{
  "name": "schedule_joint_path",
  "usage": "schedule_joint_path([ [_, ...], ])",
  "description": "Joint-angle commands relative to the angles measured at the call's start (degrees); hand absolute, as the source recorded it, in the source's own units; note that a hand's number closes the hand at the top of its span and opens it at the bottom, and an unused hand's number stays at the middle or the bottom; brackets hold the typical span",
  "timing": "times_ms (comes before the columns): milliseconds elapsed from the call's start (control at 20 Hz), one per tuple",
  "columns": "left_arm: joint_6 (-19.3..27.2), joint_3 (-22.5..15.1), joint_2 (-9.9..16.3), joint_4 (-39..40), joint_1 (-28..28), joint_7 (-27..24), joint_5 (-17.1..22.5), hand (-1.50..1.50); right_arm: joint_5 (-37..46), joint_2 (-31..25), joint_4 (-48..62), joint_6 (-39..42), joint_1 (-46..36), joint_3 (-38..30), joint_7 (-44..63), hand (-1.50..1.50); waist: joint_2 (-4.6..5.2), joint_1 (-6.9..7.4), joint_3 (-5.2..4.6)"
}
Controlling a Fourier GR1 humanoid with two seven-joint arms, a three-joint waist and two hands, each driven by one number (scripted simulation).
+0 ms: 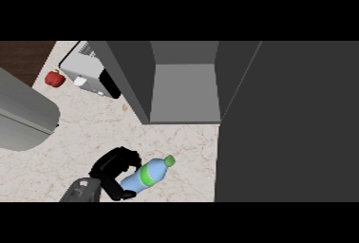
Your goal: Pick up the bottled water, place it into the cabinet and close the cabinet
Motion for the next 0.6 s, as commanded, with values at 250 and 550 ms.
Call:
schedule_joint_path([
  [250,14.0,17.8,-0.3,-1.0,2.2,-8.7,15.1,1.50,-0.1,-0.2,2.0,0.4,0.1,-0.8,-1.2,-1.50,0.10,0.93,-0.08],
  [550,13.0,19.8,-0.2,1.7,-0.4,-8.8,18.4,1.50,3.0,0.8,0.7,-1.2,1.0,3.0,-0.7,-1.50,0.07,-0.12,-0.09],
])
